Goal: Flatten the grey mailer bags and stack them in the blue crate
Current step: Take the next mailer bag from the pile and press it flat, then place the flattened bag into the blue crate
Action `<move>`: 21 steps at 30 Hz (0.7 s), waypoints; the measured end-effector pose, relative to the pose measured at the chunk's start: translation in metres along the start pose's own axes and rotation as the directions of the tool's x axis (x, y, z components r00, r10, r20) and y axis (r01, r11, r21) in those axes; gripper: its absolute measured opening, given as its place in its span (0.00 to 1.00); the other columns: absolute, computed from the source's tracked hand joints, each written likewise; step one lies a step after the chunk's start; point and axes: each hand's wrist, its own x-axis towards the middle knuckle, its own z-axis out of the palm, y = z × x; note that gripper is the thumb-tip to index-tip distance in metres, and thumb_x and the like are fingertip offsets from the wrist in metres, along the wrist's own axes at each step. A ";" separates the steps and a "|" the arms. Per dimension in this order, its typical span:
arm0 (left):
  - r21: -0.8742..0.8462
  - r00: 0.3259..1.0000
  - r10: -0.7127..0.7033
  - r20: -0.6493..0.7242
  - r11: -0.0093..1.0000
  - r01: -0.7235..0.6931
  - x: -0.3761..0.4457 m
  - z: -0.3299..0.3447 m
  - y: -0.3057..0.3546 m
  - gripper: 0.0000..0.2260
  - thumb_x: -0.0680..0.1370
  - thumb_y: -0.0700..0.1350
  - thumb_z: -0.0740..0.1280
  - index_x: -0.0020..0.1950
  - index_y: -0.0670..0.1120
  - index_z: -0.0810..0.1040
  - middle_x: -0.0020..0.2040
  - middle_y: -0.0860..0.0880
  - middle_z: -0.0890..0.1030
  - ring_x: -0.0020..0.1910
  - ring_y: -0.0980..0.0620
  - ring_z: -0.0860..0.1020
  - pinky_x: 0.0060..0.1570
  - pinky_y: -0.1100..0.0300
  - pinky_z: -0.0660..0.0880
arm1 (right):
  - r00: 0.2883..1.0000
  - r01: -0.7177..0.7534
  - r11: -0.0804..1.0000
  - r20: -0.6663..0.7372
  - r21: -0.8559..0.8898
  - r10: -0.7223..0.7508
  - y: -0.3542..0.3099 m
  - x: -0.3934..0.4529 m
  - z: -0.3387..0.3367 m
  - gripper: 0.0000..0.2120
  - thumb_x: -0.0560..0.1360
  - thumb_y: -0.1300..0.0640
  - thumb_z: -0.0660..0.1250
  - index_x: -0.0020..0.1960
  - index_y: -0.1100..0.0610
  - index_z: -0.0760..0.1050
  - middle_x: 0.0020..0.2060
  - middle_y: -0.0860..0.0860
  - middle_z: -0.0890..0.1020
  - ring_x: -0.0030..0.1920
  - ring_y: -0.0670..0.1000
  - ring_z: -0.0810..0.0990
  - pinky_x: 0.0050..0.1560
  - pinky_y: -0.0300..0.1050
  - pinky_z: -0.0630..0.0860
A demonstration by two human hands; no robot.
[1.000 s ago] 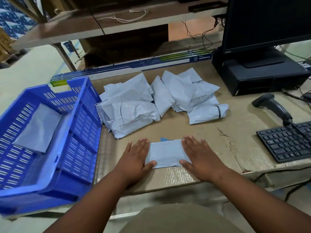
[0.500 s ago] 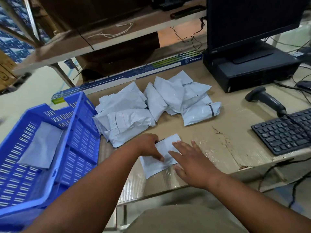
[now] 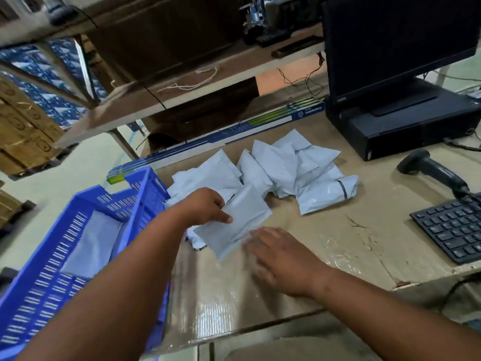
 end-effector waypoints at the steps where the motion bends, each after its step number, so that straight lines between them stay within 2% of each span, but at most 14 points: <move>1: 0.000 0.999 -0.020 -0.035 1.000 0.020 -0.007 -0.017 -0.008 0.17 0.70 0.57 0.82 0.42 0.45 0.83 0.38 0.49 0.78 0.39 0.50 0.75 0.39 0.57 0.71 | 0.999 0.039 0.999 -0.001 -0.033 -0.039 -0.006 0.017 -0.004 0.27 0.77 0.44 0.61 0.75 0.49 0.71 0.77 0.56 0.70 0.76 0.60 0.68 0.77 0.59 0.66; 3: -0.036 0.991 -0.075 -0.109 0.997 0.072 -0.024 -0.051 -0.029 0.17 0.70 0.56 0.83 0.42 0.44 0.83 0.37 0.50 0.78 0.37 0.50 0.75 0.35 0.58 0.70 | 0.992 0.129 0.987 -0.003 -0.100 -0.130 -0.020 0.053 -0.013 0.28 0.77 0.43 0.63 0.75 0.50 0.71 0.76 0.57 0.70 0.76 0.61 0.68 0.76 0.60 0.67; 6: -0.138 0.960 -0.160 -0.228 0.982 0.131 -0.054 -0.098 -0.073 0.17 0.68 0.54 0.84 0.35 0.47 0.80 0.31 0.53 0.77 0.32 0.53 0.74 0.31 0.60 0.67 | 0.974 0.217 0.969 -0.032 -0.121 -0.222 -0.052 0.108 -0.027 0.29 0.77 0.42 0.64 0.77 0.48 0.69 0.77 0.56 0.69 0.80 0.60 0.64 0.78 0.63 0.64; 8: -0.175 0.934 -0.217 -0.285 0.970 0.172 -0.075 -0.125 -0.106 0.17 0.67 0.54 0.85 0.35 0.46 0.81 0.29 0.54 0.77 0.29 0.56 0.73 0.28 0.62 0.68 | 0.956 0.282 0.952 -0.049 -0.120 -0.289 -0.077 0.144 -0.030 0.29 0.79 0.43 0.63 0.78 0.47 0.67 0.78 0.54 0.67 0.80 0.58 0.62 0.79 0.61 0.61; 10: -0.190 0.907 -0.275 -0.320 0.956 0.223 -0.097 -0.146 -0.139 0.17 0.68 0.53 0.85 0.34 0.45 0.81 0.28 0.53 0.77 0.26 0.57 0.72 0.25 0.66 0.66 | 0.935 0.342 0.929 -0.052 -0.143 -0.352 -0.103 0.175 -0.032 0.29 0.79 0.42 0.63 0.78 0.47 0.68 0.77 0.52 0.66 0.80 0.57 0.62 0.78 0.60 0.63; 13: -0.184 0.859 -0.363 -0.360 0.931 0.316 -0.126 -0.167 -0.188 0.18 0.69 0.56 0.83 0.36 0.43 0.82 0.30 0.49 0.78 0.31 0.51 0.73 0.31 0.59 0.67 | 0.905 0.412 0.900 -0.055 -0.140 -0.422 -0.144 0.214 -0.034 0.28 0.78 0.40 0.66 0.75 0.48 0.72 0.77 0.53 0.67 0.79 0.58 0.64 0.77 0.61 0.66; 15: -0.207 0.827 -0.423 -0.370 0.906 0.370 -0.138 -0.170 -0.221 0.19 0.70 0.56 0.83 0.40 0.40 0.84 0.34 0.45 0.80 0.33 0.48 0.74 0.34 0.56 0.67 | 0.892 0.441 0.889 -0.046 -0.126 -0.449 -0.169 0.234 -0.028 0.28 0.80 0.39 0.66 0.76 0.48 0.71 0.79 0.53 0.66 0.80 0.58 0.63 0.79 0.62 0.63; 18: -0.263 0.787 -0.510 -0.347 0.859 0.440 -0.142 -0.159 -0.266 0.18 0.71 0.55 0.82 0.37 0.42 0.82 0.34 0.44 0.80 0.30 0.48 0.73 0.30 0.59 0.67 | 0.864 0.501 0.858 0.012 -0.114 -0.503 -0.200 0.262 -0.010 0.26 0.82 0.40 0.63 0.76 0.48 0.71 0.78 0.52 0.69 0.80 0.57 0.62 0.80 0.62 0.59; 19: -0.258 0.785 -0.520 -0.336 0.853 0.454 -0.140 -0.152 -0.279 0.17 0.72 0.55 0.82 0.38 0.43 0.83 0.34 0.44 0.80 0.32 0.47 0.75 0.32 0.58 0.71 | 0.861 0.509 0.854 0.042 -0.106 -0.507 -0.208 0.270 -0.003 0.25 0.82 0.39 0.62 0.76 0.47 0.72 0.77 0.52 0.70 0.79 0.57 0.64 0.79 0.62 0.59; 21: -0.290 0.780 -0.536 -0.322 0.840 0.458 -0.126 -0.133 -0.304 0.17 0.73 0.55 0.81 0.42 0.41 0.85 0.36 0.42 0.81 0.36 0.45 0.79 0.44 0.53 0.80 | 0.863 0.504 0.858 0.092 -0.099 -0.496 -0.219 0.283 0.011 0.26 0.82 0.37 0.59 0.75 0.47 0.72 0.73 0.50 0.72 0.76 0.56 0.66 0.78 0.61 0.60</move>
